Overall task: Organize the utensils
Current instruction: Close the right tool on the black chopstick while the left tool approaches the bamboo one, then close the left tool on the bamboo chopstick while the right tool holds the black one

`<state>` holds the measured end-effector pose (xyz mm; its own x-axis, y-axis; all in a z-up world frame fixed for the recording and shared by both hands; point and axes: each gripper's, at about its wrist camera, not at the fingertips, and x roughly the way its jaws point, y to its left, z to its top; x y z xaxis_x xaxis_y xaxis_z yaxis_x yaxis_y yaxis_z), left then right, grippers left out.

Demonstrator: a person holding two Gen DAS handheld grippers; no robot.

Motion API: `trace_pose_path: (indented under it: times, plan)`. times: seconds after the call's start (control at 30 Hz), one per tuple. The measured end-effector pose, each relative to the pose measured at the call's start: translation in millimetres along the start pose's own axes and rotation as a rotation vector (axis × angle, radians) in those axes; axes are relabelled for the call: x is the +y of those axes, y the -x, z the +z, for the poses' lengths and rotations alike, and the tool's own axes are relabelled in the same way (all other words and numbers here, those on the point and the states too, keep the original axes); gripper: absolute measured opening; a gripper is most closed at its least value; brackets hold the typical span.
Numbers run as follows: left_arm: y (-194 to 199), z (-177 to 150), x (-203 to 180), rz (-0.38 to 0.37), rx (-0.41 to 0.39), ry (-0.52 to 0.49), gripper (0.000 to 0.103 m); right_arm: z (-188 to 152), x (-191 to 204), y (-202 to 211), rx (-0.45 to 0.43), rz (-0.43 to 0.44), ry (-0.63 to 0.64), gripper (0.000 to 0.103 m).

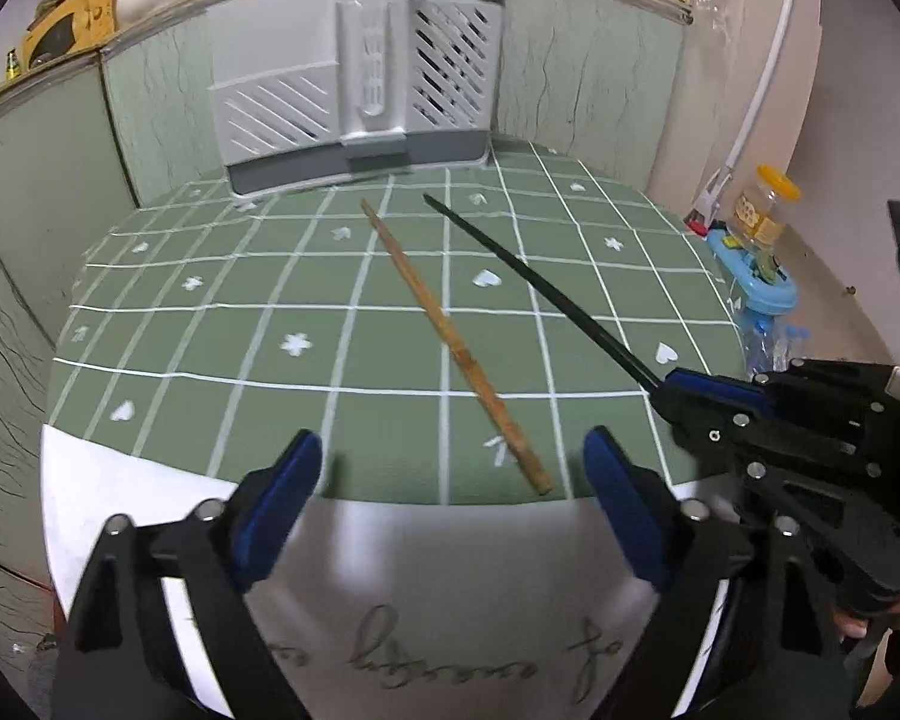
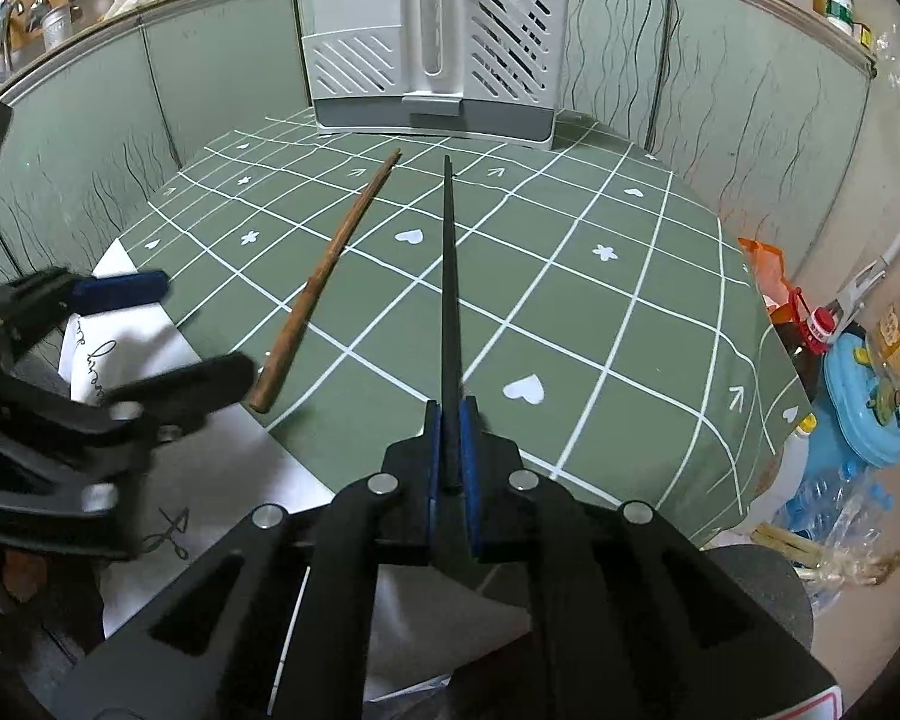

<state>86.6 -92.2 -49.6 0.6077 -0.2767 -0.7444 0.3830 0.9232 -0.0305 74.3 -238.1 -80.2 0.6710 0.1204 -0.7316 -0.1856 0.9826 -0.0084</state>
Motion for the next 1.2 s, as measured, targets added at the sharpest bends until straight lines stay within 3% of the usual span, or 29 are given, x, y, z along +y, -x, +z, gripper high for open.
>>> trace_pose_path:
  times: [0.2,0.53,0.73,0.77,0.8,1.2]
  plan:
    - [-13.4,-5.0,-14.7,0.012,0.033,-0.014,0.067,-1.2,-14.3,2.5,-0.001,-0.009,-0.03,0.006]
    - [-14.4,-9.4,-29.1,0.083,0.011,-0.03,0.047,-2.9,-21.7,3.9,-0.003,-0.012,-0.051,0.006]
    - [-10.5,-12.2,-31.4,0.126,-0.003,-0.028,0.023,-3.1,-22.0,4.0,-0.005,-0.007,-0.058,0.006]
    - [-10.4,-12.2,-30.4,0.142,-0.003,-0.025,0.013,-3.2,-22.1,4.5,-0.006,-0.008,-0.058,0.006]
    - [-10.4,-12.0,-28.9,0.154,-0.003,-0.022,0.01,-3.2,-21.8,4.4,-0.006,-0.008,-0.058,0.006]
    - [-2.7,-15.2,-11.1,0.113,0.004,0.062,0.008,-2.2,-23.6,7.4,-0.013,-0.012,-0.061,0.006]
